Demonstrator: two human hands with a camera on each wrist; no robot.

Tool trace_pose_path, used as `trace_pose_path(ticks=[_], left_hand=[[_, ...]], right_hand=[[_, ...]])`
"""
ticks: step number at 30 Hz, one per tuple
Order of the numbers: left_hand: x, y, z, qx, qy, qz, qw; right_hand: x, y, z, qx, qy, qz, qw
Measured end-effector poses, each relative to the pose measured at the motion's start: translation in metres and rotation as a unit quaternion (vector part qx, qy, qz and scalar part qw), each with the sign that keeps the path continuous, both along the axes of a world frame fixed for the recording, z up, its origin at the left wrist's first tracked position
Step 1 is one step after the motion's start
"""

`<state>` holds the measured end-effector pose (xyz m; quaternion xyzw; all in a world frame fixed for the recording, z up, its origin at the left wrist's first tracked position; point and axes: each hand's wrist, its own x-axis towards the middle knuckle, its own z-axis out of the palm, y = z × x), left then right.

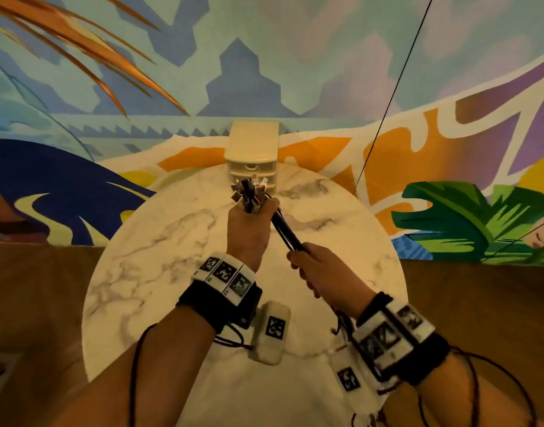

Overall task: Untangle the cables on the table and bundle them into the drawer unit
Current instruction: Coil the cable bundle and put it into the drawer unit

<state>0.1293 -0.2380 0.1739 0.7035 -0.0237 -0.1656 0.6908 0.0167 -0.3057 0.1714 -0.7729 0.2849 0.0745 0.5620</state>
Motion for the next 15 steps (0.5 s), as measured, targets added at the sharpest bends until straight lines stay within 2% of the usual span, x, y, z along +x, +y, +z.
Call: trace_pose_path(ticks=[1,2,3,5,8,11,12,13,15], left_hand=[[-0.002,-0.001,-0.001,-0.007,-0.007,0.010,1.000],[-0.005,-0.003,0.000,-0.030,-0.003,0.004,1.000],[-0.009,-0.005,0.001,-0.061,0.007,-0.015,0.998],[-0.015,-0.006,0.004,-0.116,0.025,-0.098,0.988],[-0.019,-0.001,0.006,-0.150,0.101,-0.260,0.949],[-0.016,0.005,0.008,-0.173,0.177,-0.333,0.910],[-0.012,0.007,0.009,-0.181,0.181,-0.328,0.909],[-0.008,0.008,0.011,-0.185,0.168,-0.315,0.916],[0.001,0.009,0.014,-0.197,0.126,-0.271,0.934]], right_hand=[[-0.003,0.005,-0.002,-0.070,-0.013,-0.002,0.997],[-0.005,0.007,-0.003,-0.071,-0.031,-0.012,0.997],[-0.007,0.006,-0.003,-0.009,-0.056,-0.028,0.998],[-0.008,0.001,0.002,0.193,-0.082,-0.037,0.977],[-0.008,-0.001,0.014,0.408,-0.072,0.000,0.910],[-0.003,0.003,0.015,0.536,-0.097,0.059,0.836],[0.000,0.004,0.013,0.543,-0.106,0.075,0.829],[0.002,0.005,0.013,0.532,-0.110,0.081,0.835],[0.006,0.004,0.012,0.466,-0.107,0.085,0.874]])
